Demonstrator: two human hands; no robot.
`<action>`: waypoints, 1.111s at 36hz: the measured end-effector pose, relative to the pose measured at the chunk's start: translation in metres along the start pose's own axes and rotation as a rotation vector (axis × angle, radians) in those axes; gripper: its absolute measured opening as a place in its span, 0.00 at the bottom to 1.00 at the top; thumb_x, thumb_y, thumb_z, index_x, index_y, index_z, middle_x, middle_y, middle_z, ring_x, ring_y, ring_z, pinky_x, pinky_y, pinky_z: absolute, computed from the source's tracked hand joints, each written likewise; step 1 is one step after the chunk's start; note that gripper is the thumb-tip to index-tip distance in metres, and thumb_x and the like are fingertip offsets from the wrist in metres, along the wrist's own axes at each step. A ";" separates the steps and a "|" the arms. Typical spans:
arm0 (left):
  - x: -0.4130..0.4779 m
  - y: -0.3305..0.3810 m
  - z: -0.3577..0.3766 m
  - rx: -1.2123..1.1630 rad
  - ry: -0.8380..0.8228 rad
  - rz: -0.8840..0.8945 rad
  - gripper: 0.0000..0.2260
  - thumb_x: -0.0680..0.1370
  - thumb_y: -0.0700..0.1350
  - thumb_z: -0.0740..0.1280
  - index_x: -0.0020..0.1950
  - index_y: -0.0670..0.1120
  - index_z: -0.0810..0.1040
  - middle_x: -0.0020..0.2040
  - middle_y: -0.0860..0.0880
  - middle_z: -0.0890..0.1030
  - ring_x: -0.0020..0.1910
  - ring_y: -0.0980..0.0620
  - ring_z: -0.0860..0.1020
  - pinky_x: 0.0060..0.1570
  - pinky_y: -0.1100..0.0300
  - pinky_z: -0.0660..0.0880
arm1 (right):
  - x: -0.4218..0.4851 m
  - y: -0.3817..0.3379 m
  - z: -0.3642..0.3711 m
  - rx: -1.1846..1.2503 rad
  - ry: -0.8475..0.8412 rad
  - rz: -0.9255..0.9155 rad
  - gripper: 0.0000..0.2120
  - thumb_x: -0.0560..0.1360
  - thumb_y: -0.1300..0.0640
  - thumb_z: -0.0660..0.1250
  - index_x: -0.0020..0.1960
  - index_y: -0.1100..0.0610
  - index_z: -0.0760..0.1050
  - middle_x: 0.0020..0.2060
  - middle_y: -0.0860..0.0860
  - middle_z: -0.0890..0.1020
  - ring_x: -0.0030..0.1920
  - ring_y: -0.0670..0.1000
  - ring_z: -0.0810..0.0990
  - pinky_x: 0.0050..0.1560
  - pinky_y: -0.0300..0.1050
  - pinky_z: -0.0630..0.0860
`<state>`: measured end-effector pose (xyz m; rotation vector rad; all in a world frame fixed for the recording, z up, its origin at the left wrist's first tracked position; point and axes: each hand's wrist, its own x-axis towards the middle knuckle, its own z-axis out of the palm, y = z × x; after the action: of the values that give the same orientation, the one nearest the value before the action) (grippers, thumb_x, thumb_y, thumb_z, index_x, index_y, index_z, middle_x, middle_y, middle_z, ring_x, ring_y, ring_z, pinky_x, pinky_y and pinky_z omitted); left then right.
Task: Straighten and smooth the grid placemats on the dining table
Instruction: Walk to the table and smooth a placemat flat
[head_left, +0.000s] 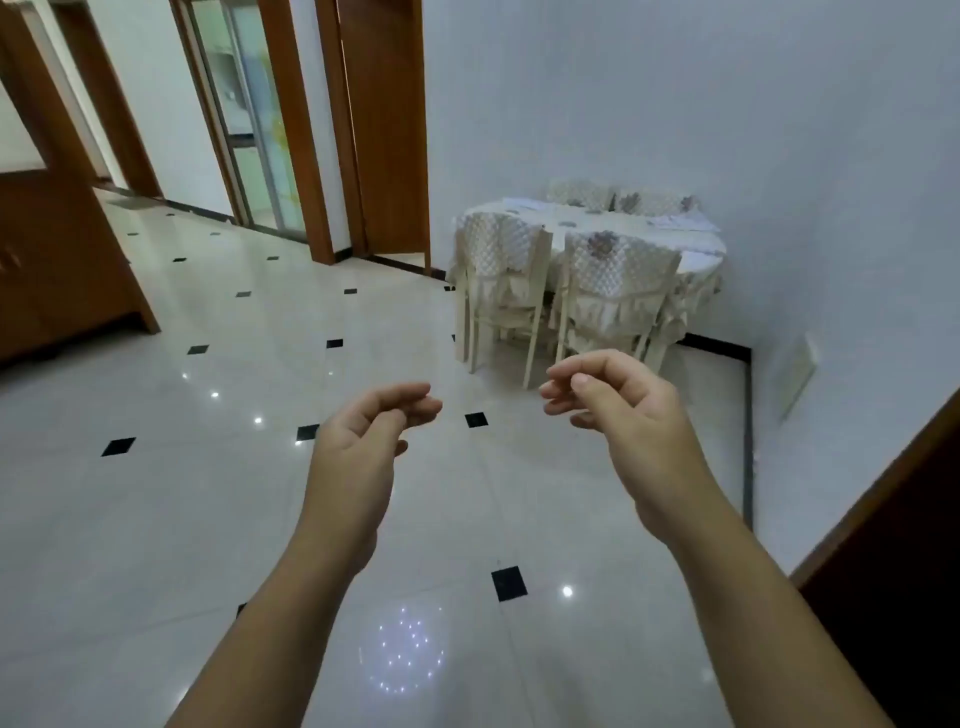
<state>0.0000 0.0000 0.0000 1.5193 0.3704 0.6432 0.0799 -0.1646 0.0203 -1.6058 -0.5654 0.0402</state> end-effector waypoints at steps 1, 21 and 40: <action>0.012 -0.001 0.006 0.013 0.008 0.028 0.17 0.78 0.33 0.55 0.45 0.51 0.79 0.40 0.54 0.83 0.47 0.57 0.80 0.48 0.61 0.73 | 0.012 0.005 -0.001 -0.008 0.011 -0.018 0.12 0.78 0.65 0.58 0.43 0.53 0.77 0.37 0.47 0.82 0.38 0.42 0.80 0.37 0.27 0.73; 0.273 -0.069 0.045 -0.066 0.163 -0.129 0.16 0.78 0.35 0.55 0.44 0.49 0.79 0.36 0.55 0.84 0.43 0.57 0.82 0.46 0.59 0.72 | 0.272 0.106 0.046 0.123 -0.045 0.187 0.13 0.78 0.65 0.57 0.42 0.54 0.77 0.35 0.47 0.82 0.38 0.44 0.80 0.44 0.37 0.74; 0.602 -0.123 -0.085 -0.049 0.219 -0.164 0.16 0.78 0.35 0.55 0.43 0.49 0.79 0.35 0.55 0.84 0.40 0.60 0.82 0.46 0.59 0.71 | 0.570 0.179 0.278 0.145 -0.145 0.218 0.13 0.78 0.65 0.57 0.43 0.53 0.77 0.36 0.46 0.82 0.37 0.41 0.80 0.40 0.32 0.74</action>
<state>0.4408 0.4364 -0.0256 1.3589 0.6352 0.6856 0.5385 0.3071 -0.0118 -1.5244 -0.4846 0.3552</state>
